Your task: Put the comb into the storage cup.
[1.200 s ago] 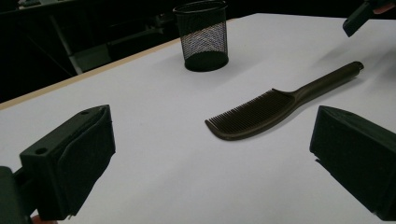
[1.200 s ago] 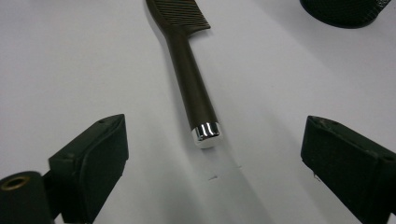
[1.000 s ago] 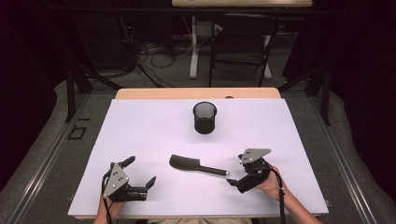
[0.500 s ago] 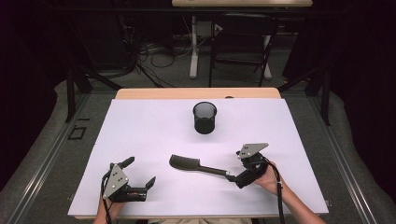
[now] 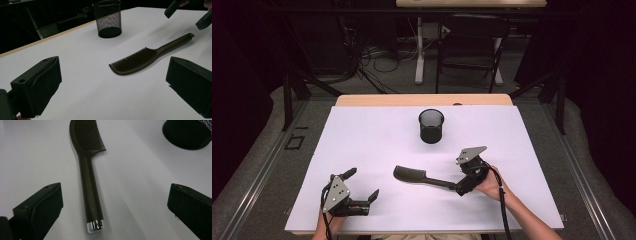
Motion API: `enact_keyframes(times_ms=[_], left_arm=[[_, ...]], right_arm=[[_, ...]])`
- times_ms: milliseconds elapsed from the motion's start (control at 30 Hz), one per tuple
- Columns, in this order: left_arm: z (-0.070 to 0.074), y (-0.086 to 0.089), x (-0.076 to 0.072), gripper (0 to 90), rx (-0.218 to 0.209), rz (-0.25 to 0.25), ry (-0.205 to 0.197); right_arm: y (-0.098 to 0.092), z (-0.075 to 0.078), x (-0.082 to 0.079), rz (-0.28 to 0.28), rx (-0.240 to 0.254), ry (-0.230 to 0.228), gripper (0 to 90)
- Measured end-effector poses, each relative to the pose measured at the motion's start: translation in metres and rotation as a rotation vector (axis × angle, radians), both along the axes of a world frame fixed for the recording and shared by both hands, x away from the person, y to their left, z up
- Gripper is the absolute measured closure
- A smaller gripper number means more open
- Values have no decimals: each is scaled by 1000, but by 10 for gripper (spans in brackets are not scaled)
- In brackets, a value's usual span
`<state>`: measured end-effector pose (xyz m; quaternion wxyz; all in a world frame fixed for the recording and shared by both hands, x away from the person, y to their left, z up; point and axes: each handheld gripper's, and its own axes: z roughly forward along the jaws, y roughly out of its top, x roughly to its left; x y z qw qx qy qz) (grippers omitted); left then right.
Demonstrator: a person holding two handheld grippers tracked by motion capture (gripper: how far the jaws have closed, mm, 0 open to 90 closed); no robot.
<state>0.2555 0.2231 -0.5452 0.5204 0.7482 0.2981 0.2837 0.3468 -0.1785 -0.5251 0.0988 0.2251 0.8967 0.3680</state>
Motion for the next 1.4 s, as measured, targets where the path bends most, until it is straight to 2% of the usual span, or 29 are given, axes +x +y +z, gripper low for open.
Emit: enact_keyframes(times_ms=[100,333,433,567,800,933,1167,1400], left_arm=[[-1,0,1,2,-3,2,8],[0,0,0,2,0,1,1],[1,0,-1,2,2,-2,-3],[1,0,0,2,1,-2,-3],[1,-1,-1,2,2,-4,-3],[0,0,0,2,1,-1,1],[0,0,1,2,1,4,3],[0,1,0,2,-5,5,-1]], right_arm=[[7,3,2,20,-16,-10,0],[26,5,7,53,-35,5,0],[33,6,8,66,-46,32,0],[41,5,10,99,-69,46,0],[51,2,11,124,-101,80,0],[54,2,10,121,-115,104,0],[62,5,11,107,-146,113,0],[73,7,10,101,-205,120,12]])
